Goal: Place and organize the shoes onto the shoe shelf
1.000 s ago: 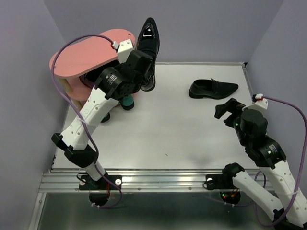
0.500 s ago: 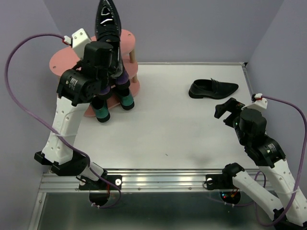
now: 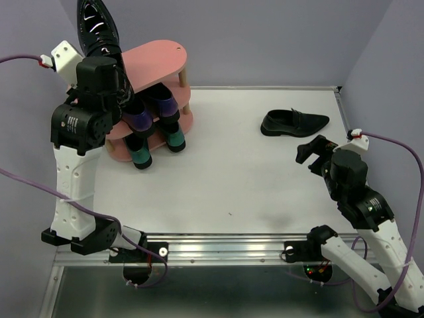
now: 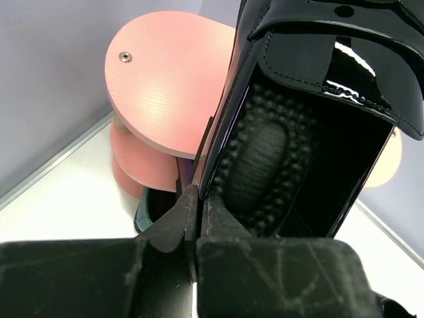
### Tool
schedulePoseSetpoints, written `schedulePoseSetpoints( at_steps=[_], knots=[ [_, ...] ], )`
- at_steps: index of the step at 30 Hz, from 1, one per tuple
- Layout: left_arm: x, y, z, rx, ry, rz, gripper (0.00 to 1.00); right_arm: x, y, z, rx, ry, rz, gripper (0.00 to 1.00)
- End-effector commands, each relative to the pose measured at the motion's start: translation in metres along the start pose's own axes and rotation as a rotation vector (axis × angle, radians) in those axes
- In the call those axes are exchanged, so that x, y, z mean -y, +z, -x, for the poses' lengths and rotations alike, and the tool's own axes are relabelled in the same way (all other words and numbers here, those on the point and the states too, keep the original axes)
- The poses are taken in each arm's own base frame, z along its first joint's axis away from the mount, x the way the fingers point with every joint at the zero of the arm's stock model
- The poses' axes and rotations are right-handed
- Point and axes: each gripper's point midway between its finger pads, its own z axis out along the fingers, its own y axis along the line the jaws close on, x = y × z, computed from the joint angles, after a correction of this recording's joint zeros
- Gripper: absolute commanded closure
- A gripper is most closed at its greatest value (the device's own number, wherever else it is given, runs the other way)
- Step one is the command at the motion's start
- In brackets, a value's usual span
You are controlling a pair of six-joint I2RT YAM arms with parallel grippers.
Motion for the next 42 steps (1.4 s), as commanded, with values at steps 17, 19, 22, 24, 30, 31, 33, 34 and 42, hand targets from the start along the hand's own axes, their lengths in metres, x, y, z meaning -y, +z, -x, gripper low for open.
schedulePoseSetpoints(
  at_steps=[17, 19, 22, 24, 30, 31, 33, 34, 42],
  knots=[
    [-0.001, 0.021, 0.022, 0.079, -0.124, 0.016, 1.00, -0.003, 0.001, 0.008, 0.030, 0.011, 0.009, 0.00],
    [-0.002, 0.023, 0.022, 0.080, -0.124, 0.020, 1.00, -0.003, 0.001, 0.008, 0.031, 0.012, 0.010, 0.00],
    [-0.004, 0.025, 0.021, 0.080, -0.126, 0.031, 1.00, -0.003, 0.000, 0.008, 0.031, 0.012, 0.010, 0.00],
    [-0.005, 0.027, 0.021, 0.081, -0.128, 0.036, 1.00, -0.002, 0.000, 0.008, 0.031, 0.012, 0.010, 0.00],
    [-0.006, 0.031, 0.021, 0.085, -0.139, 0.046, 1.00, -0.001, -0.001, 0.009, 0.033, 0.011, 0.007, 0.00],
    [-0.006, 0.032, 0.021, 0.085, -0.142, 0.047, 1.00, -0.001, -0.001, 0.008, 0.033, 0.011, 0.007, 0.00],
    [-0.007, 0.033, 0.020, 0.085, -0.143, 0.053, 1.00, -0.001, -0.002, 0.009, 0.033, 0.012, 0.007, 0.00],
    [-0.007, 0.033, 0.021, 0.087, -0.148, 0.053, 1.00, -0.001, -0.002, 0.009, 0.033, 0.012, 0.006, 0.00],
    [-0.007, 0.035, 0.022, 0.090, -0.157, 0.045, 0.89, -0.001, -0.001, 0.008, 0.031, 0.012, 0.004, 0.00]
  ],
)
